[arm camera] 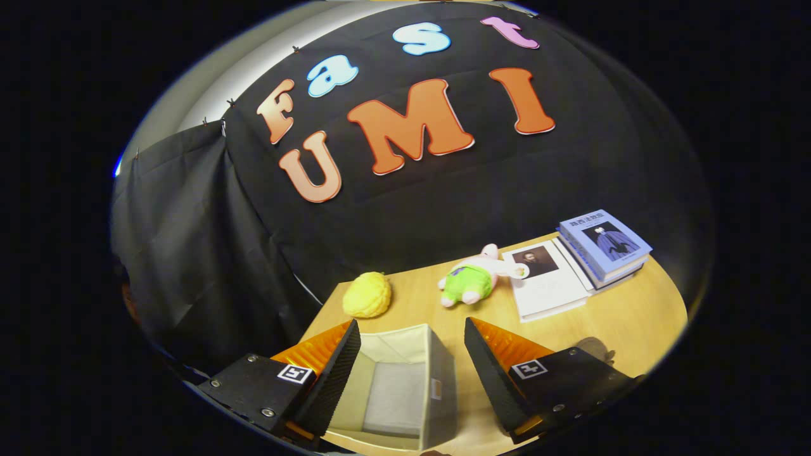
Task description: Open the storage box then place both shoes into the box .Put the left shoe in first, then the right shoe, with the right side of both shoes facing outward in a uniform manner.
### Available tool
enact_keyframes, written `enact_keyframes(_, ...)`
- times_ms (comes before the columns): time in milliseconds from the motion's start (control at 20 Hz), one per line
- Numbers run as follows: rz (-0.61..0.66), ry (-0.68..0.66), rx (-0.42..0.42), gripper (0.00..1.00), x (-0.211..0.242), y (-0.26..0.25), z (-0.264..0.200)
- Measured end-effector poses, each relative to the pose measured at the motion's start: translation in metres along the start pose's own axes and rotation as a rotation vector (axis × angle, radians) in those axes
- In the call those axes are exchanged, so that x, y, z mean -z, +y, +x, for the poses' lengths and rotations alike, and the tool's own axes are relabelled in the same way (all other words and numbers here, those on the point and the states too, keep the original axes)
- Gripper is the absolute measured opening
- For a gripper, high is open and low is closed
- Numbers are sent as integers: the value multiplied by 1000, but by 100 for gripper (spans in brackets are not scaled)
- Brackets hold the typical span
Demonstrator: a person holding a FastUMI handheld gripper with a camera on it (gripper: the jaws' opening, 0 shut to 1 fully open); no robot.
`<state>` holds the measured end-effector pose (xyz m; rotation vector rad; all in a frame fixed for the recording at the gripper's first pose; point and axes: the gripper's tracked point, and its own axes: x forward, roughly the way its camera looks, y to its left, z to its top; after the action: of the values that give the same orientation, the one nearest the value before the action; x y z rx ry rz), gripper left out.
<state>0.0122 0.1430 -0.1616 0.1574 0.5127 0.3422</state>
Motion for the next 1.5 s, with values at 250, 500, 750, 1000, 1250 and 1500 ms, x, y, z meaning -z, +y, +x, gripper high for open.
enact_keyframes(250, -46, 15, 150, 98, 32, -73, -14)
enact_keyframes(500, -155, 58, 237, 98, 73, -110, -14)
enact_keyframes(750, -175, 136, 238, 93, 120, -125, -5)
enact_keyframes(1000, -193, 217, 258, 76, 159, -142, 7)
enact_keyframes(1250, -127, 288, 292, 50, 191, -160, 15)
enact_keyframes(1500, -80, 367, 315, 35, 217, -169, 24)
